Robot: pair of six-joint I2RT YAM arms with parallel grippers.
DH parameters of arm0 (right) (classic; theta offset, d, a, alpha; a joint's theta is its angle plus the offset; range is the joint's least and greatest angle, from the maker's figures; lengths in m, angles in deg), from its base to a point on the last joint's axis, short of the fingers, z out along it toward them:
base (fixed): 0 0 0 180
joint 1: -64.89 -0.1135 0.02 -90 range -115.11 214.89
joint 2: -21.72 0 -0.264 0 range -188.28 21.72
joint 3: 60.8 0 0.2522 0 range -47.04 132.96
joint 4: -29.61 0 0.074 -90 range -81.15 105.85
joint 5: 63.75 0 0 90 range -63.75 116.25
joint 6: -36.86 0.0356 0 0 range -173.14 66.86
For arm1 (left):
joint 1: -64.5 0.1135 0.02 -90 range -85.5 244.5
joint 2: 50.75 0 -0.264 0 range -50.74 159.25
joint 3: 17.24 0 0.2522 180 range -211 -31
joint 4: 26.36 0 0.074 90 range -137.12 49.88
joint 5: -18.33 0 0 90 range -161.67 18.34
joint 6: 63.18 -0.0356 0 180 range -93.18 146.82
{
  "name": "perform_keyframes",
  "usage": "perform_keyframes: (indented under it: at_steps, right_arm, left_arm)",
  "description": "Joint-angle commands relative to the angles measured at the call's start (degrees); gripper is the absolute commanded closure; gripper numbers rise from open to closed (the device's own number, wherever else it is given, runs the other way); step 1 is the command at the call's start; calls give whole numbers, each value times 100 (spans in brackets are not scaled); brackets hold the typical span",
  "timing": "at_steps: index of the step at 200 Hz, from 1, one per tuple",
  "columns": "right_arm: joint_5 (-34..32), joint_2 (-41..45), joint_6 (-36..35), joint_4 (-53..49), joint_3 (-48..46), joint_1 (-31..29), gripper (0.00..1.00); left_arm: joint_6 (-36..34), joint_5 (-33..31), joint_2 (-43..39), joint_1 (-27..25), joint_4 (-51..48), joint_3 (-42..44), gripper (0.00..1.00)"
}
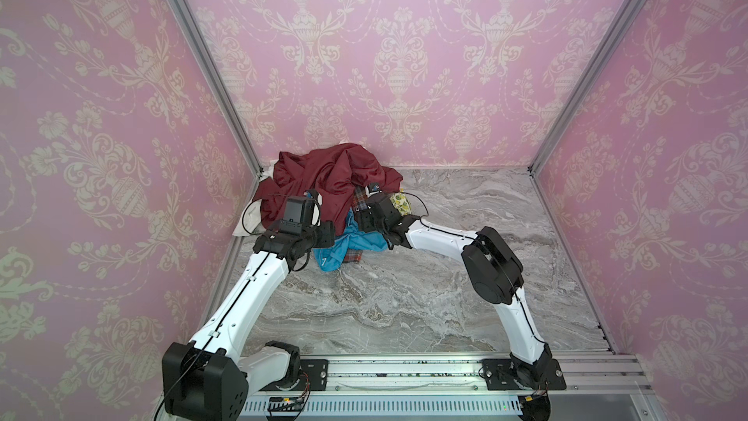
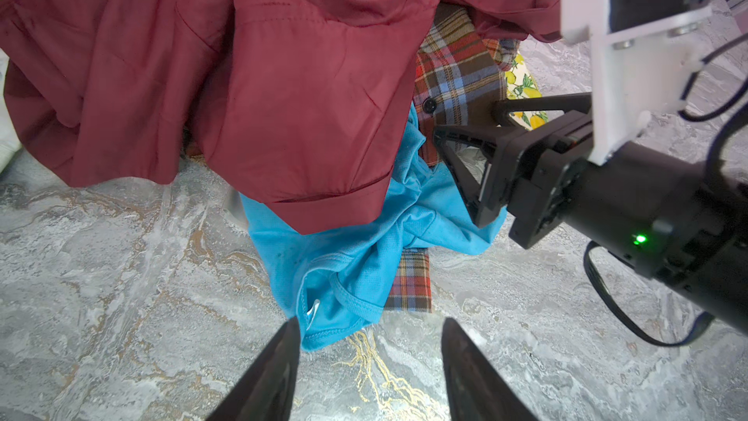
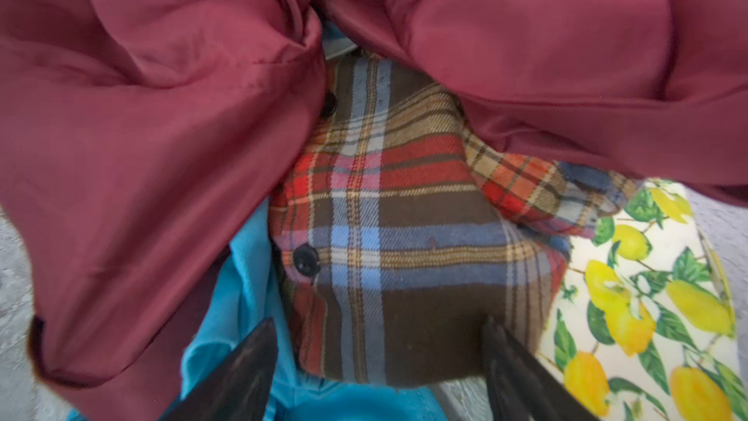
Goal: Pick out a specific cloth from the pile
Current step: 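Grasp the brown plaid shirt with the right gripper and lift it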
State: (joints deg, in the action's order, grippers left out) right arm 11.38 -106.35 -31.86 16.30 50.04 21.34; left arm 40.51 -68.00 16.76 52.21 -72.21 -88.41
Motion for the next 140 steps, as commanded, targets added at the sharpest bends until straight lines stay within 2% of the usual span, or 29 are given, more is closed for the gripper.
perform_keyframes:
  at_steps: [1, 18, 29, 47, 57, 67, 74, 140]
  right_arm:
    - [-102, -227, 148, -234, 351, 111, 24]
    - [-23, -441, 121, -207, 558, 156, 30]
    - [100, -593, 88, -313, 794, 183, 39]
    - [354, -751, 63, -345, 1041, 245, 63]
    - [506, -763, 23, -211, 1063, 259, 72]
    - [653, -742, -60, -54, 1061, 269, 91]
    - [698, -708, -107, 42, 1059, 268, 100]
    - [1039, 173, -183, 616, 641, 338, 100]
  left_arm:
    - [-173, -104, -73, -58, 49, 94, 42]
    - [-172, -94, -71, -54, 89, 125, 42]
    - [-179, -60, -62, -55, 99, 140, 42]
    - [-185, -46, -53, -58, 127, 145, 42]
    - [-183, -69, -70, -56, 155, 167, 41]
    - [-181, -91, -87, -55, 161, 185, 42]
    - [-174, -102, -106, -54, 176, 204, 41]
    - [-156, -71, -62, -56, 213, 224, 41]
